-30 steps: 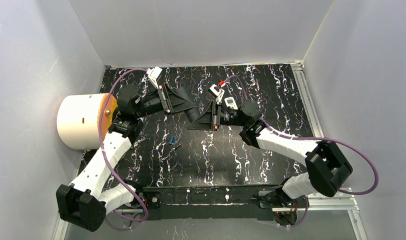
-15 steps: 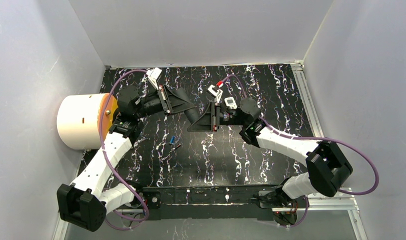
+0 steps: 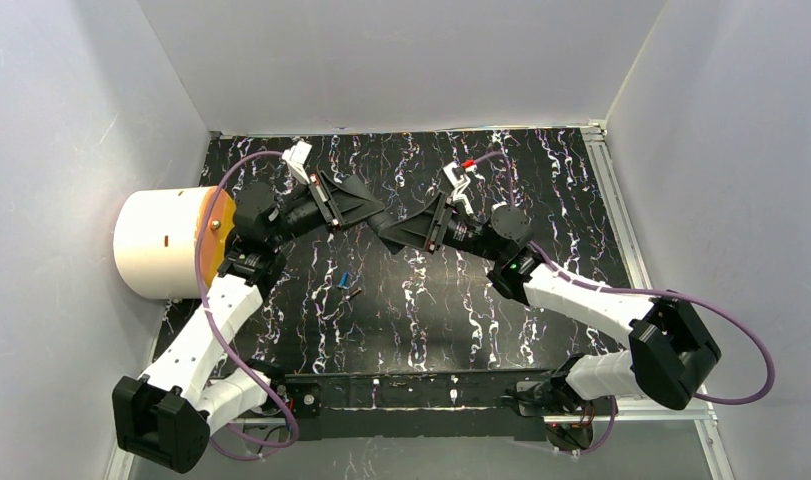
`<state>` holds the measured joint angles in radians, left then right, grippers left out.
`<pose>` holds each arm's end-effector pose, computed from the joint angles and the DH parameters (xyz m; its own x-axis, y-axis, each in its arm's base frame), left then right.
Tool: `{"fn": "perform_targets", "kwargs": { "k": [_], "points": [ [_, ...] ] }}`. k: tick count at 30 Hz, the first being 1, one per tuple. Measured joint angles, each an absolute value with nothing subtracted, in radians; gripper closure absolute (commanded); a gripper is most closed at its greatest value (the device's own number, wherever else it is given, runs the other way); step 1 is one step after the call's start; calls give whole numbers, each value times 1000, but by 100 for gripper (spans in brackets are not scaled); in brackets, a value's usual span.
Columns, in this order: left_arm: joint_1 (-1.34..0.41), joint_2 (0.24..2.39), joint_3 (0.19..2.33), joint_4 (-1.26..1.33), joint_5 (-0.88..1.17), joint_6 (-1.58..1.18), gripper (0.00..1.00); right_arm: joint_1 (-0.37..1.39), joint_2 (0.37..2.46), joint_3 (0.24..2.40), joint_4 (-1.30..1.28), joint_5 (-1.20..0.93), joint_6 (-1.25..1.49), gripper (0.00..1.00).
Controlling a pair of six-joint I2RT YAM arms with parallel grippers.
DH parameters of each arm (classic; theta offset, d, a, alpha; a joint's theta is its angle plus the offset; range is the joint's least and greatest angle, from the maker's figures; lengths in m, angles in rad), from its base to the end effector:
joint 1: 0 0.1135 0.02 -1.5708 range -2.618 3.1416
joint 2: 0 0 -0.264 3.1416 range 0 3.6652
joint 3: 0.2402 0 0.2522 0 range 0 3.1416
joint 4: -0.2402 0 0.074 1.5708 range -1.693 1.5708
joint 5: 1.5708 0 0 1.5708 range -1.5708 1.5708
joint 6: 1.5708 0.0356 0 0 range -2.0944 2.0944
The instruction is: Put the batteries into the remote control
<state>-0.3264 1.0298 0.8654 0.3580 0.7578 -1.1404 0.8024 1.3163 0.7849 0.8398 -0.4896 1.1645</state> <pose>0.2133 -0.0981 0.3781 -0.7162 -0.4544 -0.5296 0.5294 0.1408 -0.8366 0.1934 0.2242 0.3286 -0.7856 0.3537 -0.5077 -0.5676 -0.0854 0.8188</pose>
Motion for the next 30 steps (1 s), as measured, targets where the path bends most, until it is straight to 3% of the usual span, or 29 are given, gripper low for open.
{"fn": "perform_targets", "kwargs": {
  "k": [9,20,30],
  "points": [
    [-326,1011,793,409,654,-1262,100,855,1317,764,866,-260,1237,52],
    [-327,999,793,410,624,-1278,100,873,1317,701,957,-173,1309,79],
    [-345,990,791,381,625,-1242,100,880,1314,625,1060,-161,1326,88]
  ]
}}
